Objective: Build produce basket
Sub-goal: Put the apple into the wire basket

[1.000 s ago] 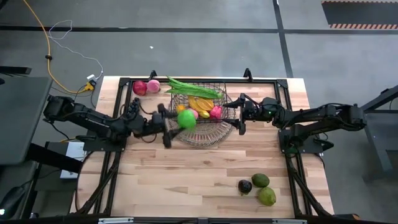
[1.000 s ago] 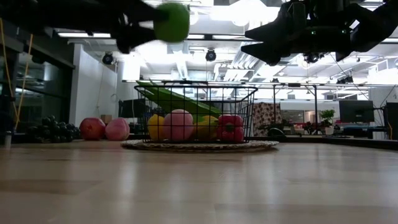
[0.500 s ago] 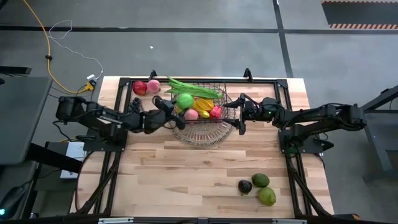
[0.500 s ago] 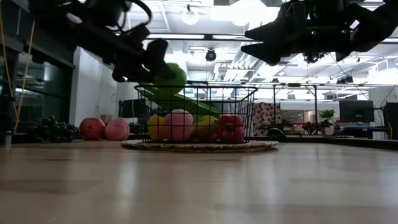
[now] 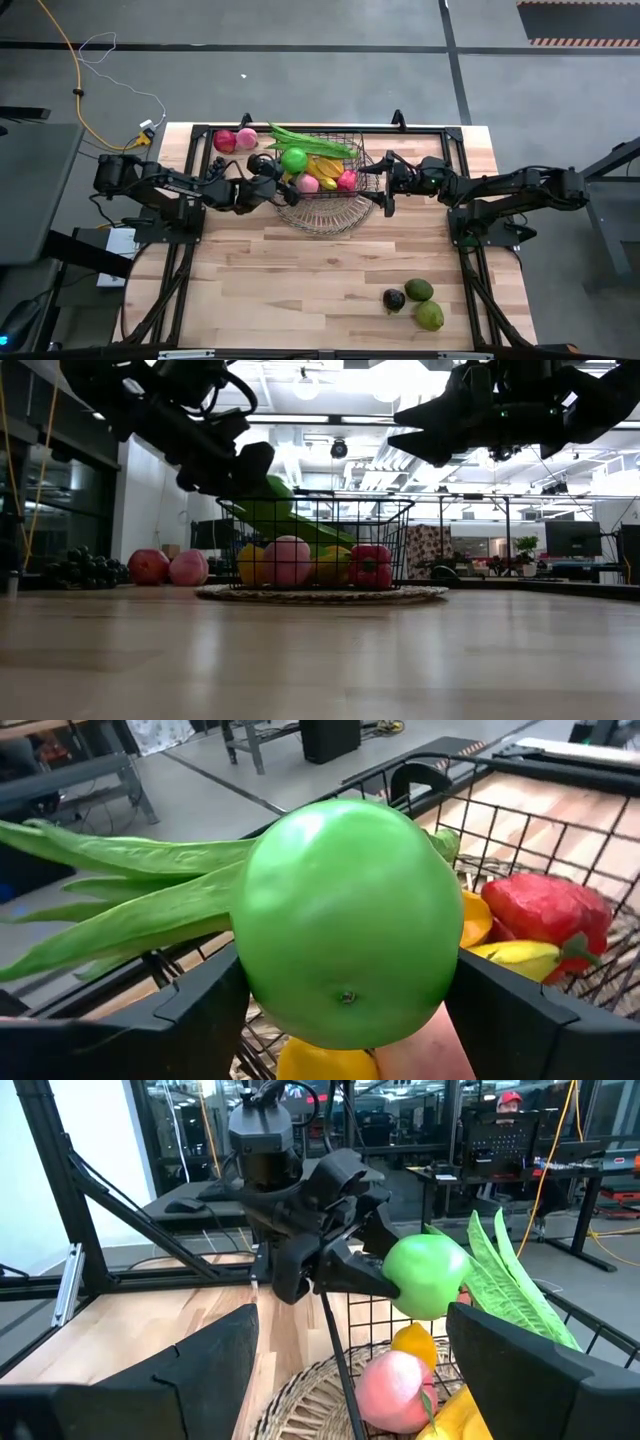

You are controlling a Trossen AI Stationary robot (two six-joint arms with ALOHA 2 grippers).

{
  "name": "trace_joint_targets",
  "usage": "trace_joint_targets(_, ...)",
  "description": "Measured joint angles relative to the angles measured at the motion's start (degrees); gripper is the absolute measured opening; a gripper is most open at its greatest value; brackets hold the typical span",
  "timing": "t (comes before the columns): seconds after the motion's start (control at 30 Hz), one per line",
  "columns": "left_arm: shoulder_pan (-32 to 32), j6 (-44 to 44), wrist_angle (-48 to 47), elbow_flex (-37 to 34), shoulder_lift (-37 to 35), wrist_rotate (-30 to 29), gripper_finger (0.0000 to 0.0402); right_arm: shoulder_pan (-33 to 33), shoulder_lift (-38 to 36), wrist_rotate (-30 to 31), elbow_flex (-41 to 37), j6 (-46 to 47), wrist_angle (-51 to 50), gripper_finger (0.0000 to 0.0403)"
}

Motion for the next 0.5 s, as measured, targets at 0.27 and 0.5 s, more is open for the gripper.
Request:
trace_joint_targets(0.27,0.0,0.6,0.0,0.0,0.0,1.6,0.0338,0.0,0.0,0.0,0.0,0.0,0.0,0.0314)
trace_joint_targets(0.5,0.0,0.6,0.0,0.0,0.0,2.7,0.0369,0.0,0.0,0.0,0.0,0.0,0.0,0.0314)
